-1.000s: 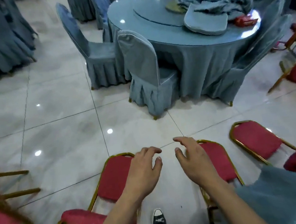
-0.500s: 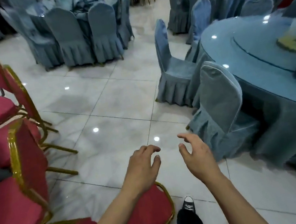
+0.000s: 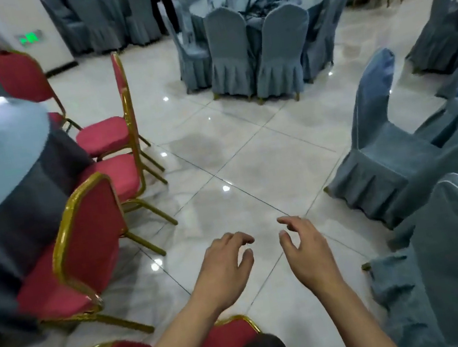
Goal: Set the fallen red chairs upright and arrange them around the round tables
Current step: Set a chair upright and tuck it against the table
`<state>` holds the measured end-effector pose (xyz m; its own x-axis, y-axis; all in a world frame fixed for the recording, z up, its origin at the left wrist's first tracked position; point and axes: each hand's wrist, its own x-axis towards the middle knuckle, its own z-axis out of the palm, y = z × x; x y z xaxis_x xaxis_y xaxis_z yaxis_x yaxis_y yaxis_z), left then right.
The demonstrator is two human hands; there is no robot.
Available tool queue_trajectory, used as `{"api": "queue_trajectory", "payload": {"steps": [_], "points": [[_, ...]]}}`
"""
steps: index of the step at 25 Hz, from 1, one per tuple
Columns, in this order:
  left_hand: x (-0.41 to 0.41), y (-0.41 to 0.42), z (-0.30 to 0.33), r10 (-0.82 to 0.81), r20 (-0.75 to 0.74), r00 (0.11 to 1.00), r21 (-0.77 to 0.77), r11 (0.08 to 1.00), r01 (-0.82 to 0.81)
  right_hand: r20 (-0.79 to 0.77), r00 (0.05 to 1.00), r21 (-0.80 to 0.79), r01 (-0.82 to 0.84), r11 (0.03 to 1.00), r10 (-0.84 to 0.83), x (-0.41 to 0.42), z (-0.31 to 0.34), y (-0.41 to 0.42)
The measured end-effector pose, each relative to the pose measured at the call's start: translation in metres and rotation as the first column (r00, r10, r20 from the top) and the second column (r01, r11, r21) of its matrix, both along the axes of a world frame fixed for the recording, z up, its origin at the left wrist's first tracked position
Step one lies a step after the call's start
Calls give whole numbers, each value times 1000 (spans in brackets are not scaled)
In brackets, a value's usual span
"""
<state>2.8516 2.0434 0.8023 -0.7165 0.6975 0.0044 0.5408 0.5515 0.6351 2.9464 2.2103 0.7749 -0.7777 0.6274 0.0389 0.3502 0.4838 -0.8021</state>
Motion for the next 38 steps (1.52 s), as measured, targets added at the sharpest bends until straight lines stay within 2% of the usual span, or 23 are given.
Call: {"api": "queue_trajectory", "payload": {"steps": [7,12,15,19,22,24,28,30,32,35,37,38], "points": [[-66,20,-2,237,-33,971,-4,972,-237,-10,967,-23,-256,966,256,-107,1,37],[-145,34,-20,402,17,915,79,912,-402,6,908,13,-419,908,419,-214,-8,48],[-212,34,-28,501,37,865,107,858,-502,57,839,65,-545,836,542,-297,-15,41],[-311,1,-38,653,67,755,67,752,-656,134,719,65,-693,718,682,-412,-18,11],[-369,-40,-40,764,14,645,38,644,-764,141,598,83,-801,593,789,-490,-23,-29],[-384,-65,-46,856,-48,515,-2,515,-857,147,511,93,-860,503,847,-524,-25,-54],[-386,-119,-72,974,-197,115,-136,89,-987,166,345,82,-938,336,924,-586,-36,-102],[-381,-142,-90,982,-188,-7,-265,-58,-962,179,269,117,-961,251,946,-617,-42,-129],[-379,-154,-105,988,-146,-50,-298,-92,-950,174,215,175,-967,184,961,-646,-50,-157],[-392,-160,-118,985,-101,-141,-170,-157,-973,314,111,141,-988,69,943,-688,-70,-191],[-399,-164,-126,979,-108,-175,-111,-187,-976,418,-13,131,-988,-75,908,-701,-87,-203],[-401,-170,-128,977,-118,-178,-92,-189,-978,441,-44,156,-980,-126,896,-702,-92,-208]]}}
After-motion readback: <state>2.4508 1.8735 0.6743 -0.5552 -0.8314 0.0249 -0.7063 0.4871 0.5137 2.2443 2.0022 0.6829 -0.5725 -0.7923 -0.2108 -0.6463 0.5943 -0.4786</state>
